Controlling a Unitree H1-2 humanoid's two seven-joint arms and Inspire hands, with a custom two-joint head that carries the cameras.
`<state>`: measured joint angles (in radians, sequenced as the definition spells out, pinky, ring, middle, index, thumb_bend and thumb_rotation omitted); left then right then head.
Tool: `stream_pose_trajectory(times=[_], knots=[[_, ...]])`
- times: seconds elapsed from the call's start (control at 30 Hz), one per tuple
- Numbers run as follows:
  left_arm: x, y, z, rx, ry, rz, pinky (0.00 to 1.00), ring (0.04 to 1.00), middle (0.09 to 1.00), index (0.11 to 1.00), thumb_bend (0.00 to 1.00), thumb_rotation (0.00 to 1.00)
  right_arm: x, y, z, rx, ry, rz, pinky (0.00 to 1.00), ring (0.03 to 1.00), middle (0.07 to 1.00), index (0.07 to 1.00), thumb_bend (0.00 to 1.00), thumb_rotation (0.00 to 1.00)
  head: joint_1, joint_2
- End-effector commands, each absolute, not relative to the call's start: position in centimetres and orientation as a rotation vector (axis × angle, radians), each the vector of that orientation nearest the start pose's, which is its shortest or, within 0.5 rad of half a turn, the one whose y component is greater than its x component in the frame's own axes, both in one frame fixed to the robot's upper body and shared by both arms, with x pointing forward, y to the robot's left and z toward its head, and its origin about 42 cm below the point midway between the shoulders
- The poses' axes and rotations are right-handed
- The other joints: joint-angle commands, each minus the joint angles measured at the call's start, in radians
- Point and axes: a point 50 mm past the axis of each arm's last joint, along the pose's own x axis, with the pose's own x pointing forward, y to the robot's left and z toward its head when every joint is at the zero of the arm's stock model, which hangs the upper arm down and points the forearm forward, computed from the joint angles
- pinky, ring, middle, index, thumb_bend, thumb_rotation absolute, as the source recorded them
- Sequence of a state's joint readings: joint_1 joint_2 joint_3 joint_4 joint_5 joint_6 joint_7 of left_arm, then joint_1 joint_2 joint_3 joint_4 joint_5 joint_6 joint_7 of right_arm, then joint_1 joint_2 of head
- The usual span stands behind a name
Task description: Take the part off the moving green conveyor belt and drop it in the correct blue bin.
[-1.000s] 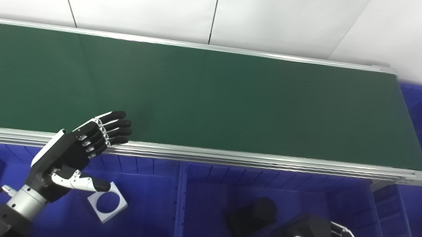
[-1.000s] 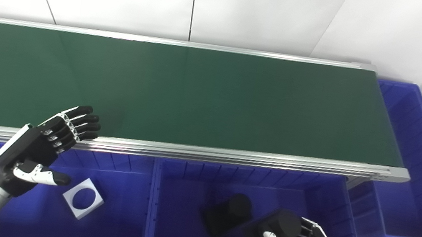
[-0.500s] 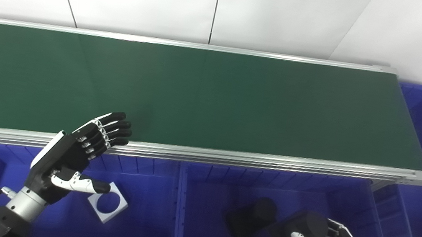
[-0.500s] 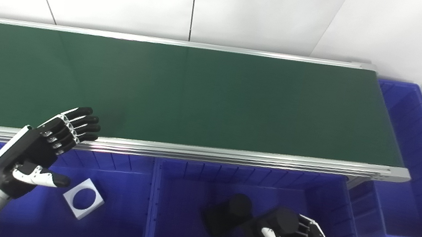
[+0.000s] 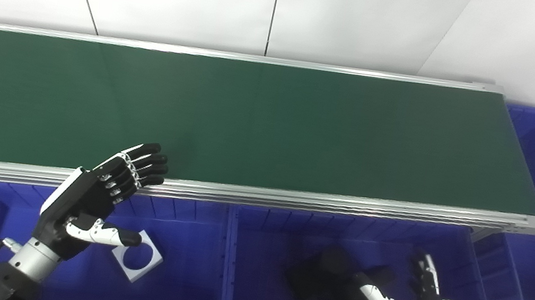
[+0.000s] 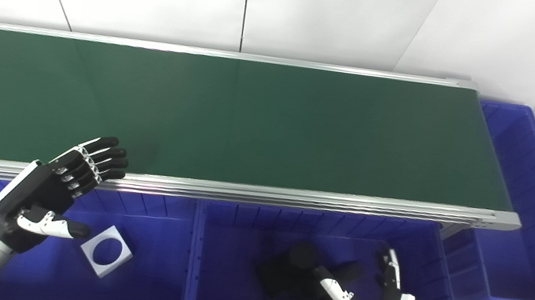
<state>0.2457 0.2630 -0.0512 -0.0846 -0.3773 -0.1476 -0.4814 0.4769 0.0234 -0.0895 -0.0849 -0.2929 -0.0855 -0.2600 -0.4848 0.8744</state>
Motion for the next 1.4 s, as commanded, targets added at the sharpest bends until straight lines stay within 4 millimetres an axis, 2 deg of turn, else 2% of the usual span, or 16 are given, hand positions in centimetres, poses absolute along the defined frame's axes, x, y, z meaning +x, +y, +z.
stream_pose_trajectory(times=[0.0,0.2,0.33,0.43,0.47,0.57,0.7,0.77,0.93,1.07,1.37], knots=[[19.5,26.8,8.9,-0.112,-0.045,-0.476,0.82,0.835,0.842,0.859,1.00,0.16,10.9,-26.2,5.1,-0.368,0.234,-0.379,0.94,0.999,1.000,1.000,1.00,0.42,0.002,0.001],[19.4,26.2,9.0,-0.119,-0.042,-0.473,0.83,0.833,0.841,0.858,1.00,0.15,12.0,-25.3,8.1,-0.389,0.139,-0.325,0.94,1.000,1.000,1.000,1.00,0.47,0.025,-0.010],[19.5,25.8,8.8,-0.115,-0.046,-0.482,0.83,0.840,0.852,0.860,1.00,0.15,13.3,-22.4,11.9,-0.385,0.018,-0.210,0.93,0.977,0.994,1.000,1.00,0.47,0.062,-0.023],[19.4,25.5,8.6,-0.112,-0.054,-0.483,0.83,0.839,0.850,0.860,1.00,0.15,14.4,-20.0,14.1,-0.356,-0.045,-0.110,0.87,0.926,0.959,0.962,0.97,0.48,0.090,-0.033],[19.4,25.2,8.6,-0.111,-0.056,-0.485,0.83,0.840,0.852,0.861,1.00,0.15,14.9,-18.8,14.9,-0.345,-0.079,-0.044,0.86,0.914,0.944,0.950,0.96,0.47,0.123,-0.043],[19.3,24.7,8.4,-0.113,-0.059,-0.488,0.83,0.841,0.853,0.864,1.00,0.14,15.8,-16.6,15.7,-0.319,-0.128,0.078,0.82,0.884,0.907,0.917,0.94,0.43,0.160,-0.054],[18.8,23.6,8.1,-0.109,-0.066,-0.487,0.82,0.839,0.853,0.866,1.00,0.13,16.9,-14.5,15.2,-0.278,-0.132,0.210,0.82,0.869,0.887,0.895,0.95,0.41,0.251,-0.083],[18.7,23.2,8.0,-0.111,-0.067,-0.487,0.83,0.842,0.858,0.871,1.00,0.13,17.2,-14.2,14.8,-0.270,-0.132,0.237,0.81,0.860,0.878,0.888,0.94,0.41,0.272,-0.091],[18.0,22.5,7.8,-0.106,-0.067,-0.471,0.83,0.856,0.872,0.877,1.00,0.15,17.8,-13.9,12.8,-0.230,-0.100,0.281,0.79,0.857,0.875,0.897,0.89,0.52,0.321,-0.115],[17.5,22.0,7.6,-0.106,-0.068,-0.450,0.82,0.865,0.883,0.889,1.00,0.17,18.1,-14.4,11.2,-0.200,-0.089,0.297,0.78,0.847,0.872,0.901,0.81,0.58,0.355,-0.132],[16.8,21.1,7.4,-0.092,-0.065,-0.448,0.86,0.900,0.915,0.924,1.00,0.17,17.6,-16.8,9.1,-0.173,-0.087,0.266,0.74,0.823,0.864,0.896,0.75,0.61,0.408,-0.150]])
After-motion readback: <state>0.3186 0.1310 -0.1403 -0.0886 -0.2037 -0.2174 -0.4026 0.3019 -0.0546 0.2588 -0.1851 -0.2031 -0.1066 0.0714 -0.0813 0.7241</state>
